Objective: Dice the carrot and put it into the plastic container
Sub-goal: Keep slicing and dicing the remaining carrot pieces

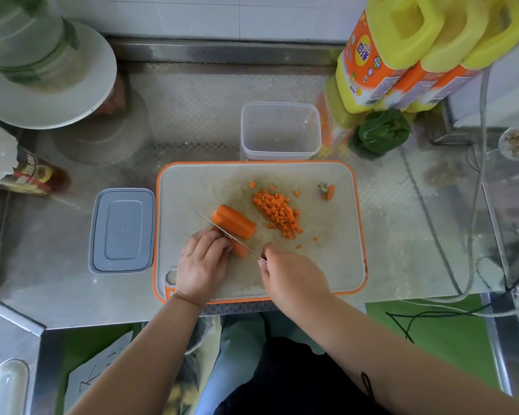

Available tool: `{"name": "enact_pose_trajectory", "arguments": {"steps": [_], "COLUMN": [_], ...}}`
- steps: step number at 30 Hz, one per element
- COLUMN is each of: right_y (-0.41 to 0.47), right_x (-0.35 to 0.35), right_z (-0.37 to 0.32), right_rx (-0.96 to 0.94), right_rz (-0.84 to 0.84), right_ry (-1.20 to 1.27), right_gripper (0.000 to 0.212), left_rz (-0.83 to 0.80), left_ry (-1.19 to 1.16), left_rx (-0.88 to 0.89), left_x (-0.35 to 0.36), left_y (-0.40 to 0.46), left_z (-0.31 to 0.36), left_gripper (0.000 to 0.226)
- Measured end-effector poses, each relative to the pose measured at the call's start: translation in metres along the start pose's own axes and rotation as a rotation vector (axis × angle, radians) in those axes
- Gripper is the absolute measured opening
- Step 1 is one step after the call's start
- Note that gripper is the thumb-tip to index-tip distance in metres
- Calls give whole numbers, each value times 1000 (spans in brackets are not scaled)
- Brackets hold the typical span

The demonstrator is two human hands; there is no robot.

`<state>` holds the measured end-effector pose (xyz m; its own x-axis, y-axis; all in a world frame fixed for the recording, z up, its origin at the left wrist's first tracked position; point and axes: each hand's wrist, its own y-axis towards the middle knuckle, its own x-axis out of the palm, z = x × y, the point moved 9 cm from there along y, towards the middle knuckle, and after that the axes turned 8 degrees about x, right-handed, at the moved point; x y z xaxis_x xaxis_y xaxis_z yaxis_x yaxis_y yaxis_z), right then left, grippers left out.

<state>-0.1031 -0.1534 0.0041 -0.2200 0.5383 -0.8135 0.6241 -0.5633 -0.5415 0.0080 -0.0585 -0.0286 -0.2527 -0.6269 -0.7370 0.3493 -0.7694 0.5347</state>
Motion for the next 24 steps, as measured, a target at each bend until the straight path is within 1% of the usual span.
{"name": "enact_pose_trajectory", "arguments": {"steps": [3,8,14,17,19,21,24], "right_y": [-2,-1,-2,-3,-3,-4,-5], "right_x": [-2,-8,-10,-9,-8,-8,-13], "right_z": [0,-1,-1,-1,-2,-4,-10], "right_rx": [-1,-16,-18,10,40,50,41], "right_rz": [-3,-18,-24,-34,-33,-31,-49], "right_ry": [3,2,-12,-20,-35,-39,-39], "right_gripper": [18,18,16,10,15,21,10], "left_rz": [12,30,17,23,25,26,27], "left_ry": [-11,-24,-30,-52,-51,-37,-16], "left_rx": [8,24,19,30,31,19,14], "left_x": [-2,-3,-3,-5,-5,-4,-4], "left_y": [1,0,0,2,2,0,-2], "left_z": [1,2,1,4,5,3,1], "left_gripper": [12,7,10,7,8,16,18]}}
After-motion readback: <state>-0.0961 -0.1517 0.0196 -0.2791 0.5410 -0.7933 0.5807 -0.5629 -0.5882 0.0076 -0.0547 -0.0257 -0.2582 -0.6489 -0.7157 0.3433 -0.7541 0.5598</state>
